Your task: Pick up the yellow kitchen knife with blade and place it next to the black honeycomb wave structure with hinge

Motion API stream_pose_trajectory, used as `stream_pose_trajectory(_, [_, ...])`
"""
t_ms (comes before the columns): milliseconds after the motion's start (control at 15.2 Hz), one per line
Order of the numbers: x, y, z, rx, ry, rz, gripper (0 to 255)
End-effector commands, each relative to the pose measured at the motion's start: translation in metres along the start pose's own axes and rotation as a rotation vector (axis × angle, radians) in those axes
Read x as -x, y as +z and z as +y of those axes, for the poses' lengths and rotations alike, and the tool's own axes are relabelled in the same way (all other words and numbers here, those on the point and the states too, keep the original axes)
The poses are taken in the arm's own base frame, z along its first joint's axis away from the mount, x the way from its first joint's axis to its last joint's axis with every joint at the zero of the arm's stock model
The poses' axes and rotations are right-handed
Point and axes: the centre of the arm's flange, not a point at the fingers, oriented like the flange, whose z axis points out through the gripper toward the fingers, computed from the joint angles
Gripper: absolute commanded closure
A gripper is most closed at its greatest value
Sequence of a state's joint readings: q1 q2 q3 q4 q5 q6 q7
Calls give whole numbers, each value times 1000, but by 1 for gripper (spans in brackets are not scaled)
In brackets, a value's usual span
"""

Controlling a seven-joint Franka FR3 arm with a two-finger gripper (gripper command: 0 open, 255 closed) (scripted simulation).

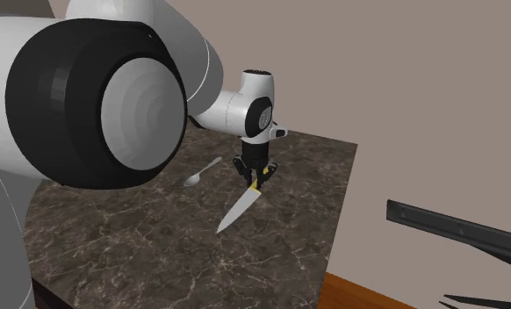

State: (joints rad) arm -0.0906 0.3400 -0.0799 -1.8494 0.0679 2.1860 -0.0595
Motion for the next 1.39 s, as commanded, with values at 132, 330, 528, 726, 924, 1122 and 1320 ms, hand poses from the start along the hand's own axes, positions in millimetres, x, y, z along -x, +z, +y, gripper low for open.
stream_pose_trajectory(132, [0,0,0,0,0,0,255])
stream_pose_trajectory(330, [0,-16,0,0,0,0,255])
stream_pose_trajectory(528, [0,-32,-1,0,0,0,255])
stream_pose_trajectory(726, [0,-47,-1,0,0,0,255])
stream_pose_trajectory(924, [0,-63,-2,0,0,0,255])
stream_pose_trajectory(1122, [0,-79,-2,0,0,0,255])
stream_pose_trajectory(1320, [0,-95,-3,0,0,0,255])
